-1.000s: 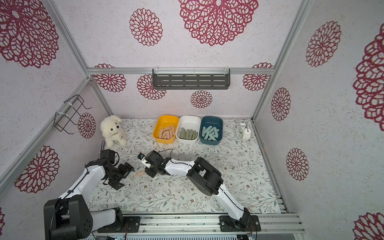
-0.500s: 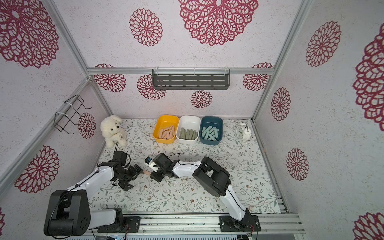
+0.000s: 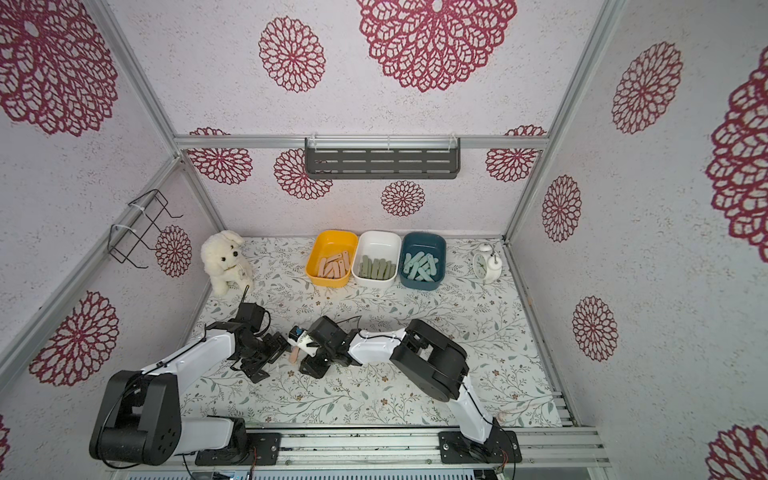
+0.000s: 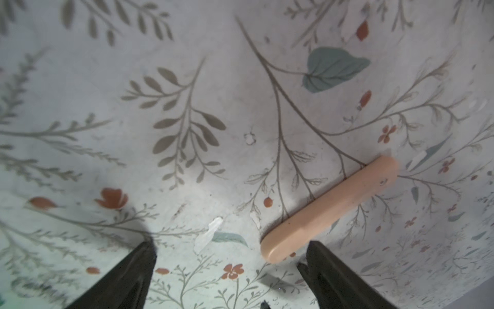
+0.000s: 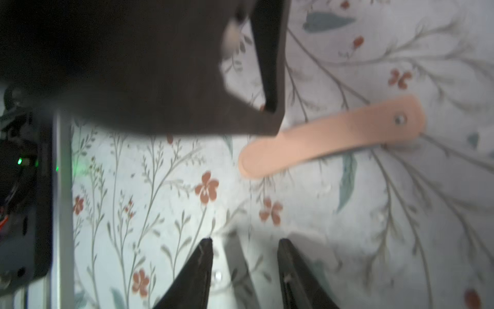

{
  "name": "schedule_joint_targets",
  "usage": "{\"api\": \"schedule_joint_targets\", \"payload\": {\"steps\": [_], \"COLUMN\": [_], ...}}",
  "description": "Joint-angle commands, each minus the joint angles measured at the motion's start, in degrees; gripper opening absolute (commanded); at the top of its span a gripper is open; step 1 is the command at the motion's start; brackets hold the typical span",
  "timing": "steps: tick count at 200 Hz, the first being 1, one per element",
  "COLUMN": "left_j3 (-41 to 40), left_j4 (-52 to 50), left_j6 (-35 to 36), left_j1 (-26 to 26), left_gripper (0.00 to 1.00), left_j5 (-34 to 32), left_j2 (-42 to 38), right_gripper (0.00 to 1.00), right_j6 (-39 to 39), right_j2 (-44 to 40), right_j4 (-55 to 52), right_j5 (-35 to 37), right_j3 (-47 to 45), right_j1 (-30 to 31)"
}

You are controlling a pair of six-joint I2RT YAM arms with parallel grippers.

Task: Place the fruit knives into the storage box by color
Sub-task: Move the fruit knife to the center of the board, then pick up the fruit knife from the center of the board.

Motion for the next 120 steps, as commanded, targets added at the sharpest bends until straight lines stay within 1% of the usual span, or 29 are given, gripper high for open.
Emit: {"api": "schedule_joint_targets", "payload": {"steps": [1, 19, 31, 37, 49, 63, 73, 96, 100, 110, 120], "left_j3": [7.3, 12.6, 15.5, 16.6, 18.2, 19.3, 19.6, 19.3, 19.2, 18.9, 18.7], "left_j4": [-3.1, -7.1, -9.4, -10.2, -11.7, -12.9, -13.4, -13.9, -14.0, -13.9, -13.5], "left_j6": [6.4, 10.1, 11.5, 12.2, 13.3, 13.9, 14.2, 14.6, 14.6, 14.4, 14.2], "left_j1": [-4.5, -7.7, -9.4, -10.4, -12.1, -13.7, -14.6, -15.7, -15.8, -15.8, -15.8], "left_gripper": [0.93, 0.93, 0.93, 0.93, 0.93, 0.91, 0.88, 0.79, 0.76, 0.62, 0.51], "left_j5": [-6.5, -11.2, -13.7, -14.7, -15.9, -16.7, -16.8, -17.0, -17.1, -17.5, -17.1], "left_j2": [2.4, 5.8, 8.9, 10.3, 12.9, 15.3, 16.5, 17.5, 17.6, 18.1, 18.6], "right_gripper": [0.55, 0.65, 0.71, 0.75, 0.83, 0.88, 0.90, 0.91, 0.91, 0.92, 0.92], "right_j6": [1.5, 1.9, 1.8, 1.8, 1.7, 1.6, 1.5, 1.4, 1.3, 1.1, 0.7], "right_j2": [-7.4, -11.1, -12.1, -12.2, -12.2, -11.9, -11.7, -12.3, -12.4, -12.8, -13.1], "right_j4": [-2.9, -2.5, -2.8, -2.9, -3.2, -3.5, -3.8, -4.3, -4.3, -4.5, -4.8], "right_j5": [-1.3, -1.2, -0.9, -0.9, -0.8, -0.6, -0.3, 0.3, 0.3, 0.5, 0.9], "right_j3": [-6.0, -9.7, -10.5, -10.5, -10.5, -10.2, -10.0, -9.6, -9.5, -9.4, -9.3], "right_j1": [-5.0, -8.1, -9.4, -9.9, -10.6, -11.0, -11.3, -12.2, -12.4, -12.8, -13.2]}}
